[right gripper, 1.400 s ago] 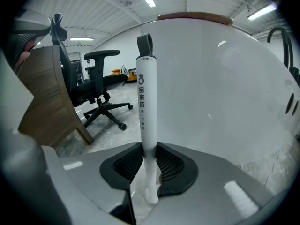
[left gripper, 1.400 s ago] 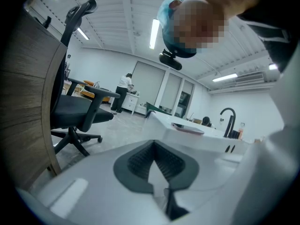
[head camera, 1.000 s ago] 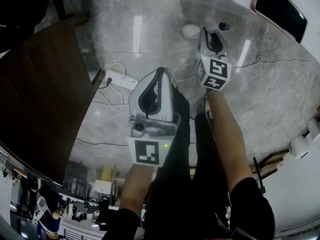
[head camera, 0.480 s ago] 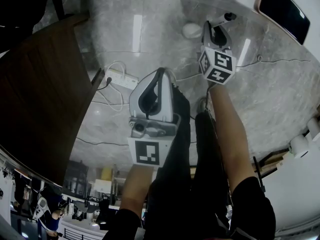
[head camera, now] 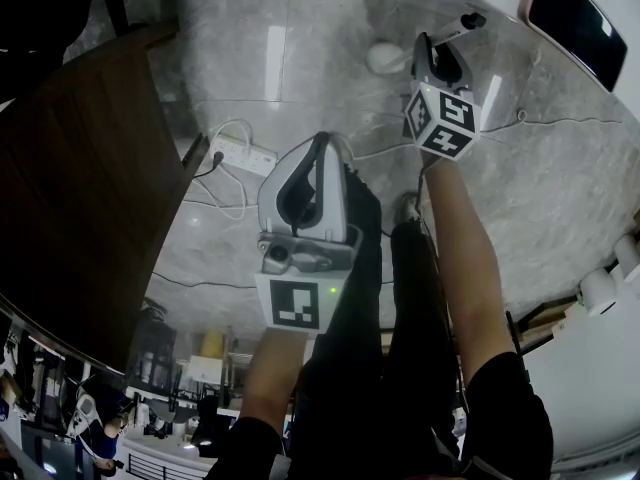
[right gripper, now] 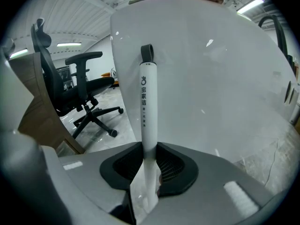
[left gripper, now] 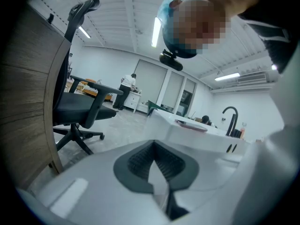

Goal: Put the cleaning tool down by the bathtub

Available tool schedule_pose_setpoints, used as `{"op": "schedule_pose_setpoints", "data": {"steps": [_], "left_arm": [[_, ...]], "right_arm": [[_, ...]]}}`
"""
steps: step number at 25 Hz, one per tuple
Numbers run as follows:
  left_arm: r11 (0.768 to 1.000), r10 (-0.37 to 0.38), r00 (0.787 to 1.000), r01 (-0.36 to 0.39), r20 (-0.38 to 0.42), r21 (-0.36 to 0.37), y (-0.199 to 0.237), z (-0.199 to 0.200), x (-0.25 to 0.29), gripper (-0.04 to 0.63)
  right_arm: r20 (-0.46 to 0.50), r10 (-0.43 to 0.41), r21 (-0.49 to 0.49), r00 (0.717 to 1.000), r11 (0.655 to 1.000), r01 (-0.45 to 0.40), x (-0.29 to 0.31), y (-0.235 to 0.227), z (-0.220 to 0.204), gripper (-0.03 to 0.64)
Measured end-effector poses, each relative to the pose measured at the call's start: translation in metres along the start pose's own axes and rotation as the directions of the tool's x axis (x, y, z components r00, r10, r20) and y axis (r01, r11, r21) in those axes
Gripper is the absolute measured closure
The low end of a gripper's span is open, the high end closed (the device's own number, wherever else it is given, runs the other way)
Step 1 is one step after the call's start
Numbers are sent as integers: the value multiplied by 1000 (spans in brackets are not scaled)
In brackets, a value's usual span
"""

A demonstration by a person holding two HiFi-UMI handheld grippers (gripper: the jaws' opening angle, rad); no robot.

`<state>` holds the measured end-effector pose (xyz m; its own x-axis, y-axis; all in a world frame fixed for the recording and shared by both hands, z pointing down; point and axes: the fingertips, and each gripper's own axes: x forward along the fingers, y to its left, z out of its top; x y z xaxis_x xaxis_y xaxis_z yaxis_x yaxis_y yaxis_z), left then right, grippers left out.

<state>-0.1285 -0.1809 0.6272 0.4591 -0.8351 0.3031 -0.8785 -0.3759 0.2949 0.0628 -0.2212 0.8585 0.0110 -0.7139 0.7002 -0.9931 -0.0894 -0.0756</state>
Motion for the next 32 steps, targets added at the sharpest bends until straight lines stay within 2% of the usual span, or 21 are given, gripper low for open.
{"op": "schedule_pose_setpoints", "data": {"steps": [25, 32], "left_arm": [[1000, -1, 1000, 1, 0, -8, 4, -4, -10, 589], [1000, 3, 1000, -3, 3, -9, 7, -3, -14, 588]], "right_arm": [[-8, -30, -8, 1000, 1000, 30, 2, -3, 3, 517], [-35, -28, -16, 999, 999, 28, 2, 0, -5, 482]]}}
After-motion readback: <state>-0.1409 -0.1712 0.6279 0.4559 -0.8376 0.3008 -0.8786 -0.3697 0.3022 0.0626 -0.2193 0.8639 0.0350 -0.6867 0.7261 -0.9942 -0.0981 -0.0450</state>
